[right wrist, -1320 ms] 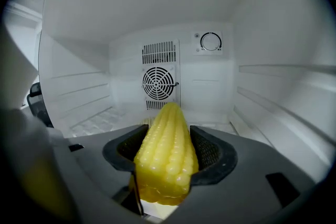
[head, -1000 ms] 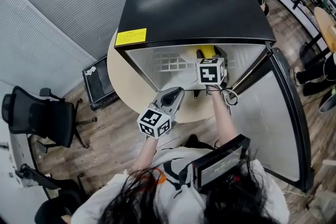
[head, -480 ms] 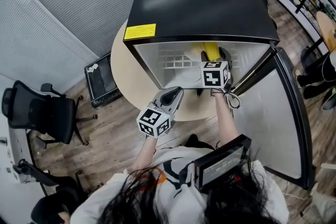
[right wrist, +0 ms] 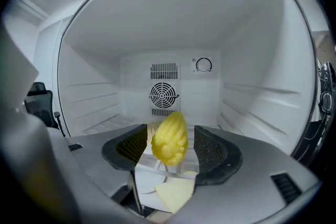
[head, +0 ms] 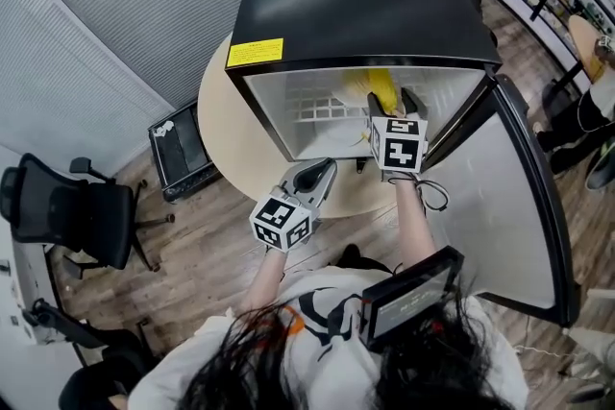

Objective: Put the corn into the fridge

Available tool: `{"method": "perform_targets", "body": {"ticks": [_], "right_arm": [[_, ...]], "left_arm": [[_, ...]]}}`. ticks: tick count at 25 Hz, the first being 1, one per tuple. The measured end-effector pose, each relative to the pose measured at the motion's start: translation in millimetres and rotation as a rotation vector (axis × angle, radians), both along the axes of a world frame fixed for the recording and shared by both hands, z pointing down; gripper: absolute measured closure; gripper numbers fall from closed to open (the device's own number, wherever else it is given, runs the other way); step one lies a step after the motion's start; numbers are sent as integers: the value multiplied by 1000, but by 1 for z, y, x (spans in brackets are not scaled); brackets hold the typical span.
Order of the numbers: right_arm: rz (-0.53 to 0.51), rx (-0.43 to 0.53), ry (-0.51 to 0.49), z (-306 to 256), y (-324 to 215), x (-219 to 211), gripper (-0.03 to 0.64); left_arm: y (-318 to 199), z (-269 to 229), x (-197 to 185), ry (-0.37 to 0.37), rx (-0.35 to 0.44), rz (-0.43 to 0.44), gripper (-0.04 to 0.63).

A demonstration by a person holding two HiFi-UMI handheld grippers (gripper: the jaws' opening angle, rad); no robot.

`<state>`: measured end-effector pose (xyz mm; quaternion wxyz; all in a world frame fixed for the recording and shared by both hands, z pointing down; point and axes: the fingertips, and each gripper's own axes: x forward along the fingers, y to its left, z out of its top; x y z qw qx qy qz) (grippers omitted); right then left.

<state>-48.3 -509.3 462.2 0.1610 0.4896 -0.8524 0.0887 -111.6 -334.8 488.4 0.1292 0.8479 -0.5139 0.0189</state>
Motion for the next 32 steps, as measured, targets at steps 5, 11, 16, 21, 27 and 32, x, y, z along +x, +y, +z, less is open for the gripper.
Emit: {"method": "perform_targets", "body": {"ticks": [5,11,16,21,27,32], "right_arm": [[-11,-21,-96,-10,26,6,348],[0,-1,-177,-27,69,14,348],[-28,-23,-276,-28,115,9,363],[-40,-56,-307,-15,163,2,390],[-30,-51,-340,-8,223,-8,469],[-21,-80,-371,3,276,-17,500]], "left_arm": [[11,-4,4,5,11,23,581],[33,-8,7,5,22,56,581],[52,-13,6,12,36,86,583],[79,-14,8,23,42,124,583],[123,-10,5,25,36,168,583],[165,-5,-5,34,21,189,581]]}}
